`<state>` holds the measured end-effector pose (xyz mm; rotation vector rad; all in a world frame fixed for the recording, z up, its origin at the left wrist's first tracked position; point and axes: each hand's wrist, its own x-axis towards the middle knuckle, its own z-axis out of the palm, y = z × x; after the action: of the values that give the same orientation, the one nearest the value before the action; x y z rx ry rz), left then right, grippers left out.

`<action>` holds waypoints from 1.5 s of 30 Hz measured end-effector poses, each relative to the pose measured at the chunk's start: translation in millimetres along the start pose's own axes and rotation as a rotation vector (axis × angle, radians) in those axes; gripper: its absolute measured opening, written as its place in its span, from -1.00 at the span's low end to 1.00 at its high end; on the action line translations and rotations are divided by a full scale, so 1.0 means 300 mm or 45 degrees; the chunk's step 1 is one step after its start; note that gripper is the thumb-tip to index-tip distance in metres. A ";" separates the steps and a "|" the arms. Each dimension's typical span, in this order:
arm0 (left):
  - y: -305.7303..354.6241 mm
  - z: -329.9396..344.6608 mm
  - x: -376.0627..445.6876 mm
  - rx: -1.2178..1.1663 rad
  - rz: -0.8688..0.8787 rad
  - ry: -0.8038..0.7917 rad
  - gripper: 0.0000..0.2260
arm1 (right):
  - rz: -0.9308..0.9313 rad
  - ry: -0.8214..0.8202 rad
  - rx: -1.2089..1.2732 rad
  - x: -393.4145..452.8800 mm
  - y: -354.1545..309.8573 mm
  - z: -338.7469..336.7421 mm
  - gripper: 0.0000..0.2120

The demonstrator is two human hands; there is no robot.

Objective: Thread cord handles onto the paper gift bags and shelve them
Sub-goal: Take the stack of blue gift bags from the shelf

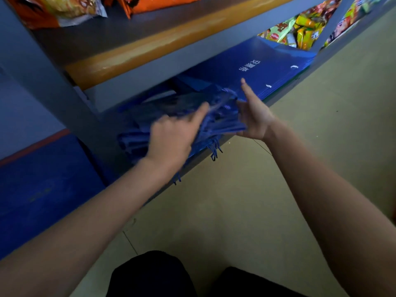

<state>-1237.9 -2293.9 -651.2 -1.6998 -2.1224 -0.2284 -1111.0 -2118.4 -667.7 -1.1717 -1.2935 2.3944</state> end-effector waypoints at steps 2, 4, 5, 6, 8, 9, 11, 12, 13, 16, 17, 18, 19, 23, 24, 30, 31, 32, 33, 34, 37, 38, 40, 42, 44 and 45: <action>0.092 0.075 -0.052 0.014 0.115 0.019 -0.43 | 0.003 0.162 -0.067 -0.005 0.008 -0.031 -0.22; 0.157 0.111 -0.086 -0.078 0.153 -0.151 -0.37 | -0.006 0.121 -0.055 -0.021 0.011 -0.077 -0.41; 0.170 0.133 -0.112 -0.093 0.153 -0.270 -0.28 | 0.030 0.069 -0.062 -0.031 0.017 -0.090 -0.56; 0.176 0.146 -0.135 -0.144 0.157 -0.425 -0.19 | 0.092 0.046 -0.134 -0.037 0.030 -0.097 -0.66; 0.138 0.202 -0.169 -0.367 0.165 -0.767 -0.14 | 0.186 0.082 -0.412 -0.019 0.077 -0.086 -0.70; 0.102 0.207 -0.172 -0.589 0.108 -0.947 -0.16 | 0.182 0.142 -0.514 -0.008 0.098 -0.072 -0.69; 0.035 0.219 -0.182 -1.028 -0.120 -1.031 -0.27 | 0.159 0.291 -0.587 0.008 0.128 -0.051 -0.63; 0.009 0.226 -0.190 -1.114 -0.262 -0.951 -0.32 | 0.148 0.338 -0.584 0.011 0.136 -0.053 -0.60; -0.010 0.240 -0.201 -1.095 -0.409 -0.855 -0.32 | 0.136 0.375 -0.563 0.010 0.140 -0.067 -0.59; -0.015 0.268 -0.252 -1.045 -0.871 -0.733 -0.20 | 0.126 0.462 -0.465 -0.017 0.150 -0.131 -0.57; -0.011 0.283 -0.270 -1.176 -1.049 -0.761 -0.17 | 0.157 0.448 -0.433 -0.029 0.159 -0.153 -0.55; -0.008 0.298 -0.284 -1.395 -1.249 -0.779 -0.15 | 0.205 0.410 -0.438 -0.039 0.170 -0.173 -0.50; -0.005 0.317 -0.300 -1.635 -1.455 -0.785 -0.18 | 0.263 0.351 -0.509 -0.051 0.180 -0.186 -0.45; 0.023 0.349 -0.335 -1.972 -1.741 -0.891 -0.35 | 0.418 0.119 -0.857 -0.060 0.231 -0.162 -0.38; 0.032 0.353 -0.334 -1.991 -1.754 -0.873 -0.34 | 0.383 0.100 -0.843 -0.047 0.245 -0.140 -0.40; 0.059 0.350 -0.294 -2.156 -2.006 -0.661 -0.44 | -0.084 0.279 -1.271 0.039 0.181 -0.041 -0.06; 0.070 0.318 -0.284 -2.172 -2.046 -0.654 -0.49 | -0.145 0.266 -1.319 0.026 0.151 -0.026 -0.06; 0.085 0.278 -0.274 -2.180 -2.070 -0.665 -0.56 | -0.182 0.252 -1.327 0.006 0.121 -0.015 -0.07; 0.104 0.233 -0.263 -2.204 -2.074 -0.684 -0.63 | -0.204 0.247 -1.312 -0.021 0.094 -0.012 -0.07; 0.126 0.178 -0.250 -2.235 -2.058 -0.716 -0.72 | -0.204 0.248 -1.291 -0.061 0.068 -0.013 -0.08; 0.201 0.005 -0.180 -2.278 -2.010 -0.807 -0.78 | -0.146 0.286 -1.232 -0.219 -0.021 -0.052 -0.14; 0.227 -0.038 -0.150 -2.282 -2.018 -0.810 -0.72 | -0.128 0.326 -1.201 -0.290 -0.050 -0.079 -0.17; 0.279 -0.127 -0.083 -2.238 -1.995 -0.836 -0.59 | -0.060 0.447 -1.093 -0.440 -0.092 -0.140 -0.19; 0.335 -0.219 0.002 -2.167 -1.869 -0.923 -0.51 | 0.041 0.596 -0.897 -0.605 -0.126 -0.199 -0.20; 0.402 -0.316 0.104 -2.144 -1.763 -1.003 -0.47 | 0.106 0.720 -0.580 -0.787 -0.159 -0.237 -0.25; 0.440 -0.366 0.155 -2.122 -1.708 -1.048 -0.46 | 0.119 0.777 -0.412 -0.879 -0.178 -0.255 -0.30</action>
<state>-1095.6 -2261.4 -549.5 -0.0447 -3.6746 -2.5259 -889.6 -2166.1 -503.6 -1.8905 -1.4405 1.6823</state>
